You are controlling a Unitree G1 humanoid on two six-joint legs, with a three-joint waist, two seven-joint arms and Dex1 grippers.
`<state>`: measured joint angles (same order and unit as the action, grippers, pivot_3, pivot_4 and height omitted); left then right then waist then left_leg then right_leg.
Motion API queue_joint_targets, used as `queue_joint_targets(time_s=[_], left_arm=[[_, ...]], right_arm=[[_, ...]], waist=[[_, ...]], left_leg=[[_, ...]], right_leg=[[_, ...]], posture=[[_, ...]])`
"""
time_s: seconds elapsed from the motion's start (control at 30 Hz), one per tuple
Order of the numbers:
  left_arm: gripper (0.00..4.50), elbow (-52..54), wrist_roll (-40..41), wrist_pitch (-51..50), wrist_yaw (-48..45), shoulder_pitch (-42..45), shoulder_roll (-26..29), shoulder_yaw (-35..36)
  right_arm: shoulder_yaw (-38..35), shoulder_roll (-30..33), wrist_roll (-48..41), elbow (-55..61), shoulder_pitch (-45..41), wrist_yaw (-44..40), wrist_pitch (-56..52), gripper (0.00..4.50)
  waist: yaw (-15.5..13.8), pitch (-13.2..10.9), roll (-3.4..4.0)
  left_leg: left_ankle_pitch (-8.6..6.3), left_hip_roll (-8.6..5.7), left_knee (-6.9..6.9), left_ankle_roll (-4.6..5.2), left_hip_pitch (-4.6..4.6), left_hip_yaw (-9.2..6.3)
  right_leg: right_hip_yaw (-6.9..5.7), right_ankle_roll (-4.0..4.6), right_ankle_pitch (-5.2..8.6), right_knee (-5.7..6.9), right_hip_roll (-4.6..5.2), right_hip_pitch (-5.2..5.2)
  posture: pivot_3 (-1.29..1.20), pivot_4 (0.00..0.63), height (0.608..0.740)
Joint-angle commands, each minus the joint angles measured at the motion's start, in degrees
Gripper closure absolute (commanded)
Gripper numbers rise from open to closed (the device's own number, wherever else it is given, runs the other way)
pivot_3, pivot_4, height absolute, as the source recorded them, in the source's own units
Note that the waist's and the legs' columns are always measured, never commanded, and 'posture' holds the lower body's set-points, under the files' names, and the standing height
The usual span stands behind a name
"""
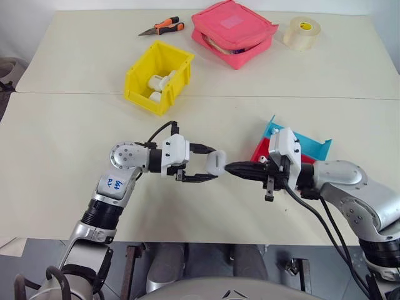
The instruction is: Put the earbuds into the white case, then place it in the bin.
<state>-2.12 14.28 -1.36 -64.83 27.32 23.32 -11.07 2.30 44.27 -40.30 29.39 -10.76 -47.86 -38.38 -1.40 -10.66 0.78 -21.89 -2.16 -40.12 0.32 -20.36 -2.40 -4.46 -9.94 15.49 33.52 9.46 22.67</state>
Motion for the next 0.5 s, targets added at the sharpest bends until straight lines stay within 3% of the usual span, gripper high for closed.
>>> queue_joint_targets(time_s=[0.03, 0.1, 0.2, 0.5], left_arm=[[1.73, 3.5, 4.2, 1.1, 1.3, -1.3, -0.8, 3.5], [1.73, 4.7, 6.1, 1.0, 3.8, -3.5, -1.2, 6.4], [1.73, 6.7, 7.2, -1.5, 9.5, -7.1, -0.9, 11.0], [1.73, 8.2, 11.6, -7.3, 30.8, -14.4, -3.4, 28.2]], right_arm=[[-6.8, 0.0, 0.2, 0.8, 4.3, -1.1, 4.7, 4.47], [-10.5, -2.9, -1.6, 1.5, 7.5, -1.4, 8.3, 4.31], [-13.9, -6.6, -2.3, 2.8, 10.6, -1.5, 12.9, 3.64], [-17.7, -15.0, 6.5, 3.8, 11.8, 4.2, 29.4, 0.49]], waist=[[0.0, 0.0, 0.0], [0.0, 0.0, -0.01], [0.4, 0.0, -0.01], [-0.1, 0.0, -0.04]], left_leg=[[0.0, 0.0, 0.0, 0.0, 0.0, 0.0], [0.0, 0.0, 0.0, 0.0, 0.01, 0.0], [0.0, 0.04, 0.04, -0.01, 0.06, 0.0], [0.0, 0.03, 0.01, -0.03, 0.15, -0.2]], right_leg=[[0.0, 0.0, 0.0, 0.0, 0.0, 0.0], [0.01, 0.0, 0.0, 0.0, 0.0, 0.0], [0.03, 0.0, 0.0, 0.01, -0.01, -0.01], [0.18, 0.0, 0.0, 0.1, -0.01, 0.0]], posture=[[0.0, 0.15, 0.74], [0.0, 0.15, 0.74], [0.0, 0.15, 0.74], [0.0, 0.15, 0.74]])
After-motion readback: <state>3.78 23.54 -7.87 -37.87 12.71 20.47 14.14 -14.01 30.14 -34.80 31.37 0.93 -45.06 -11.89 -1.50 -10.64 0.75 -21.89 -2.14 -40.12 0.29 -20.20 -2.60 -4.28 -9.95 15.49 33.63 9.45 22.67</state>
